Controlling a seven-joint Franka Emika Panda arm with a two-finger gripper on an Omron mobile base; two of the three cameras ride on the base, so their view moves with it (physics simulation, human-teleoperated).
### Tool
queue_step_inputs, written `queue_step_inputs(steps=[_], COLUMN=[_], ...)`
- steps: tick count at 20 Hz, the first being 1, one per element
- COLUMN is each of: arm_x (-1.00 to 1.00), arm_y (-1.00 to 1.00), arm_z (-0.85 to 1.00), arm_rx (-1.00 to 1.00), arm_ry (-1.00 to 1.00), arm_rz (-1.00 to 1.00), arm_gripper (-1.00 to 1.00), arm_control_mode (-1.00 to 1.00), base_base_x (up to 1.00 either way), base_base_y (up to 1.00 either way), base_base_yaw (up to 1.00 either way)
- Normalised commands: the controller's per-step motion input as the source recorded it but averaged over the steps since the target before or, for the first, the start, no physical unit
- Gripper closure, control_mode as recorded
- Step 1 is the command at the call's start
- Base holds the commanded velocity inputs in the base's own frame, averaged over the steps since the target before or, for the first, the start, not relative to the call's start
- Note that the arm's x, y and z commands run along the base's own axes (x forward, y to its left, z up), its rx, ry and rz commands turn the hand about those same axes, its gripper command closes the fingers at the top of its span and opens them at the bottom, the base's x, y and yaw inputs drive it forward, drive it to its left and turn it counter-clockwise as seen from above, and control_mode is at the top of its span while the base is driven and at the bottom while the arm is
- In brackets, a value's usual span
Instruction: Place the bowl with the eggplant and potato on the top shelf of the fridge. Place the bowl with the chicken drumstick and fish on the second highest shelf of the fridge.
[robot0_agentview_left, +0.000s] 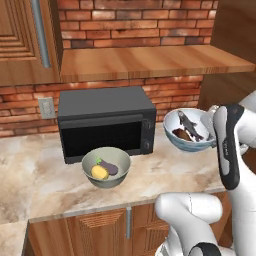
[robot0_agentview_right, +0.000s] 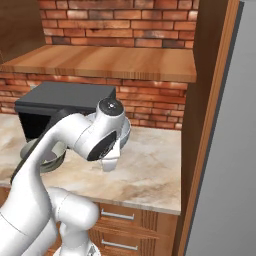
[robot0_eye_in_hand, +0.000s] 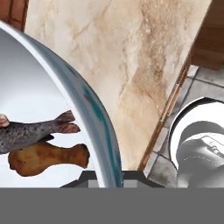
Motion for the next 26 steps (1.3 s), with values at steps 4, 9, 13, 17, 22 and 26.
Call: queue_step_inputs(steps=[4, 9, 13, 17, 22, 26], arm_x=[-0.52, 0.0, 0.0, 0.0, 0.0, 0.0], arm_y=[0.31, 0.0, 0.0, 0.0, 0.0, 0.0], arm_z=[0.46, 0.0, 0.0, 0.0, 0.0, 0.0], arm_rx=[0.22, 0.0, 0.0, 0.0, 0.0, 0.0], arm_ry=[-0.06, 0.0, 0.0, 0.0, 0.0, 0.0], arm_rz=[0.02, 0.0, 0.0, 0.0, 0.0, 0.0], arm_gripper=[1.0, 1.0, 1.0, 1.0, 1.0, 1.0], arm_control_mode=[-1.0, 1.0, 1.0, 1.0, 1.0, 1.0], base_base_x=[0.0, -0.08, -0.83, -1.0, -1.0, -1.0], base_base_y=[0.0, 0.0, 0.0, 0.0, 0.08, 0.02], base_base_yaw=[0.0, 0.0, 0.01, 0.02, 0.07, 0.04])
